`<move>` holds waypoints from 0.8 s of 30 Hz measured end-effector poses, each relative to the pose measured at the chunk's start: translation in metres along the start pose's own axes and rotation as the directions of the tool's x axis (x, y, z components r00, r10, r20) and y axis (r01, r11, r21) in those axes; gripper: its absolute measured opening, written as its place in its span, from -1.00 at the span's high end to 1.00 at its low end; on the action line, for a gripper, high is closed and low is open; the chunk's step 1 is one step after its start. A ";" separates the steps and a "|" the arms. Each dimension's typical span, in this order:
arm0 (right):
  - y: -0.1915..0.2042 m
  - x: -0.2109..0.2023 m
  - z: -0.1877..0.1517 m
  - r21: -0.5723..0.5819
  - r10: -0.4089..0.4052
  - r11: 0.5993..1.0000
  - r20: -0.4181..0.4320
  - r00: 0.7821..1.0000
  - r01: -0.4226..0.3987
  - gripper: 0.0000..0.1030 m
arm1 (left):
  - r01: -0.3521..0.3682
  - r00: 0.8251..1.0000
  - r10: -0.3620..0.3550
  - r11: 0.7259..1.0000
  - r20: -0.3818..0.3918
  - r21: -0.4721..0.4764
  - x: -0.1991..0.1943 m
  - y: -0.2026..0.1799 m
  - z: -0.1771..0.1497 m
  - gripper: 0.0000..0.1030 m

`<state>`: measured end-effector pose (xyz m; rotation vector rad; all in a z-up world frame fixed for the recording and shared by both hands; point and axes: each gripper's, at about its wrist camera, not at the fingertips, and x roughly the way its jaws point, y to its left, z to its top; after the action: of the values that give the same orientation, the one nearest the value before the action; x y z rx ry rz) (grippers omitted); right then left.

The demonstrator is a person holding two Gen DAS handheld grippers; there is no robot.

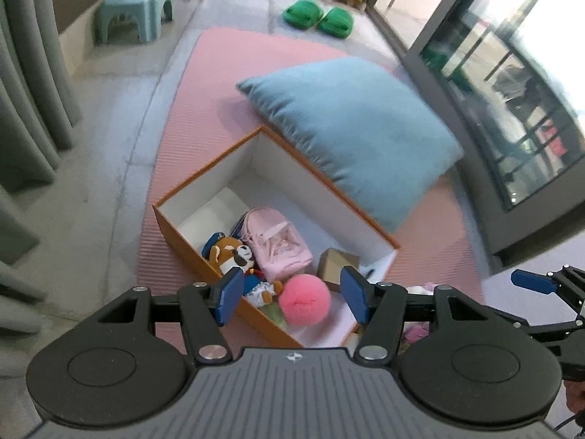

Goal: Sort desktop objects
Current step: 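Move both grippers back toward the lotion bottle and dark-grey box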

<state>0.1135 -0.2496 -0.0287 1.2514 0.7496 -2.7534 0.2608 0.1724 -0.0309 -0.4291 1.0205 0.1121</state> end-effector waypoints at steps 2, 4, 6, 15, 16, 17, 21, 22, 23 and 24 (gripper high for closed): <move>0.001 -0.030 -0.004 -0.028 -0.007 1.000 0.019 1.000 0.008 -0.43 | 0.004 1.000 -0.005 1.000 0.024 0.017 -0.027 -0.007 -0.002 -0.36; 0.001 -0.060 -0.009 -0.039 -0.014 0.999 0.042 0.999 0.015 -0.45 | 0.011 0.999 -0.013 1.000 0.049 0.027 -0.052 -0.014 -0.008 -0.42; 0.000 -0.090 -0.015 -0.033 -0.017 0.999 0.067 0.998 0.019 -0.47 | 0.025 0.998 -0.027 0.999 0.065 0.030 -0.074 -0.022 -0.019 -0.44; -0.013 -0.179 -0.067 0.071 -0.019 0.997 0.115 0.993 0.011 -0.54 | 0.104 0.993 -0.104 0.995 0.059 0.011 -0.101 -0.054 -0.097 -0.49; -0.016 -0.182 -0.076 0.082 -0.020 0.997 0.112 0.994 0.010 -0.54 | 0.103 0.993 -0.102 0.995 0.062 0.000 -0.100 -0.057 -0.103 -0.49; -0.020 -0.183 -0.085 0.102 -0.023 0.995 0.099 0.995 0.012 -0.54 | 0.113 0.991 -0.112 0.993 0.071 -0.017 -0.102 -0.058 -0.110 -0.50; -0.037 -0.180 -0.110 0.197 -0.043 0.980 0.029 0.999 0.036 -0.54 | 0.148 0.985 -0.143 0.988 0.100 -0.049 -0.101 -0.066 -0.133 -0.54; -0.040 -0.180 -0.114 0.210 -0.042 0.977 0.027 0.999 0.036 -0.54 | 0.143 0.986 -0.138 0.989 0.096 -0.042 -0.098 -0.069 -0.138 -0.54; -0.044 -0.178 -0.117 0.223 -0.041 0.974 0.023 0.999 0.035 -0.54 | 0.131 0.988 -0.128 0.991 0.091 -0.030 -0.093 -0.072 -0.144 -0.54; -0.048 -0.178 -0.121 0.238 -0.043 0.970 0.016 0.999 0.038 -0.55 | 0.115 0.990 -0.113 0.993 0.086 -0.020 -0.088 -0.076 -0.150 -0.55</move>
<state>0.3088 -0.1851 0.0500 1.2527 0.4573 -2.9563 0.1160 0.0532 -0.0012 -0.5004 0.9100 0.0397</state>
